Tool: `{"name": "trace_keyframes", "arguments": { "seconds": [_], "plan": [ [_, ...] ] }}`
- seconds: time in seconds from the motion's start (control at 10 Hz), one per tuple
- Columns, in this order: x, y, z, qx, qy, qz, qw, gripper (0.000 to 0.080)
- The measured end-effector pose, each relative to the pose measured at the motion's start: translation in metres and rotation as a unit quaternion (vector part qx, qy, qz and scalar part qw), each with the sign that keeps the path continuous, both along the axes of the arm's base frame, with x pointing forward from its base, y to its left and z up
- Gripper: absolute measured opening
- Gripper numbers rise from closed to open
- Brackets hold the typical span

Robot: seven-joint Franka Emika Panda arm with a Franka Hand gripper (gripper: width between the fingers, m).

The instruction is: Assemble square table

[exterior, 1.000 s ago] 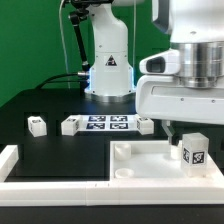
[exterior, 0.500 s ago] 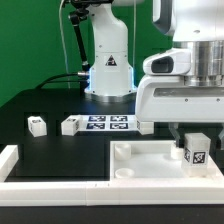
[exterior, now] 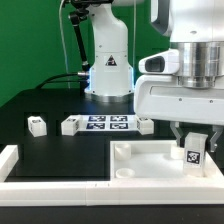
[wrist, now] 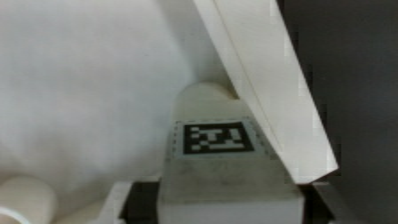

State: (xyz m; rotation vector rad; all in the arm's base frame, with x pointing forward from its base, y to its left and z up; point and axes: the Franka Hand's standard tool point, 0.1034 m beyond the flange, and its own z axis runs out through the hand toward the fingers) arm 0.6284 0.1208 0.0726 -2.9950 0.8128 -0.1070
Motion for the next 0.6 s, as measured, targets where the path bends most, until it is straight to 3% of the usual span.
{"name": "trace_keyframes", "arguments": {
  "seconds": [0.2, 0.4, 0.6],
  "plan": [
    [0.0005, -0.0021, -0.0002, 0.018, 0.005, -0.13, 0.991, 0.0291],
    [0.001, -0.0032, -0.0002, 0.041, 0.024, -0.296, 0.954, 0.0292],
    [-0.0008, -0.0044, -0.0005, 0.055, 0.018, -0.371, 0.927, 0.0292]
  ]
}}
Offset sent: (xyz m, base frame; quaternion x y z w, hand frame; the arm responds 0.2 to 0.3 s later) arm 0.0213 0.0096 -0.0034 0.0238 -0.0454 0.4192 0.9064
